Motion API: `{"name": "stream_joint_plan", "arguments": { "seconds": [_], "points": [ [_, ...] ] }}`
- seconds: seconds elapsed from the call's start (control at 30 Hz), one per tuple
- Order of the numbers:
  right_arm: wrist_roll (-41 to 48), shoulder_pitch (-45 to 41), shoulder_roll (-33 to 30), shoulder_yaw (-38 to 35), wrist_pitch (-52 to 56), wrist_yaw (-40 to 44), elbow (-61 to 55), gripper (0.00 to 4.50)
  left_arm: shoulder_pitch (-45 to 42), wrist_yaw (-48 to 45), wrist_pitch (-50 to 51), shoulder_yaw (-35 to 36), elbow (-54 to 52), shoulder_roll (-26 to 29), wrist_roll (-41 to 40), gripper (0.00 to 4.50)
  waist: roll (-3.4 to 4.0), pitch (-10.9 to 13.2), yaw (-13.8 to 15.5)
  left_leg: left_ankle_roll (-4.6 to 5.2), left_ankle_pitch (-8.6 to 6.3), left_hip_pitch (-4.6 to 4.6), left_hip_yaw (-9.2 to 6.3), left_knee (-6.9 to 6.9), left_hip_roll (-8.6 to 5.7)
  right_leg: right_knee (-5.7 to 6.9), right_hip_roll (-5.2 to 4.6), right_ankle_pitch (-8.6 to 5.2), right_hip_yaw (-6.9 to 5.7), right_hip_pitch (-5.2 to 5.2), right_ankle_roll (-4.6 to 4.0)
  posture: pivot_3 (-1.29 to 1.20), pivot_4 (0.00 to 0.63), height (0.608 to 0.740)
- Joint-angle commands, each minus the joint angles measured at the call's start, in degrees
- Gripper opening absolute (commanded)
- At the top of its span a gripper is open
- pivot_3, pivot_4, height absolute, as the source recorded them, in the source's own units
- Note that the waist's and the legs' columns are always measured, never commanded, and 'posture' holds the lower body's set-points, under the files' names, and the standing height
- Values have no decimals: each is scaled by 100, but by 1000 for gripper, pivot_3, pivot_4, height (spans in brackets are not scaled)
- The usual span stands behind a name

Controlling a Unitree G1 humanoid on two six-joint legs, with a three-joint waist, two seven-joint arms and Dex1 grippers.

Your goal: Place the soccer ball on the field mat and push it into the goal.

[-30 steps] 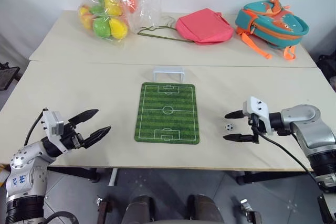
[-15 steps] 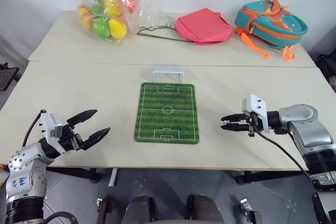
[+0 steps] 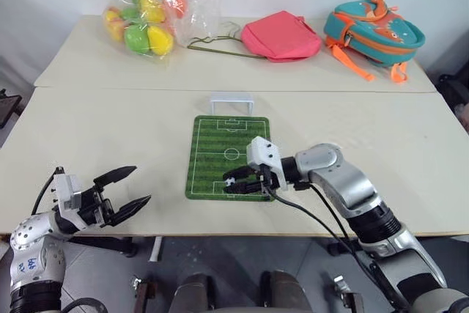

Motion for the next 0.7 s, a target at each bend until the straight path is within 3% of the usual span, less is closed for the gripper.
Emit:
{"name": "stream_joint_plan", "arguments": {
  "seconds": [0.03,0.37,0.67,0.7],
  "points": [
    [-144,-166,169,140,-270,89,248,848,203,-108,130,164,-402,76,-263,4500,-1,0,-9,0,0,1,0,0,1,1,2,0,-1,0,0,0,150,740],
    [-499,-491,543,120,-857,181,1424,848,373,-269,-5,258,-597,-10,-373,4500,0,0,-36,-1,0,2,3,-2,6,1,5,0,0,-2,0,0,150,740],
    [-601,-401,572,158,-977,361,1602,848,308,-206,-156,217,-526,-29,-280,4500,0,1,-41,-1,0,2,3,-2,8,1,5,0,0,-2,0,0,150,740],
    [-634,-389,591,146,-1001,319,1648,1567,285,-190,-167,197,-511,-38,-264,4500,0,1,-41,-1,0,2,3,-2,10,1,5,0,0,-2,0,0,150,740]
  ]
}}
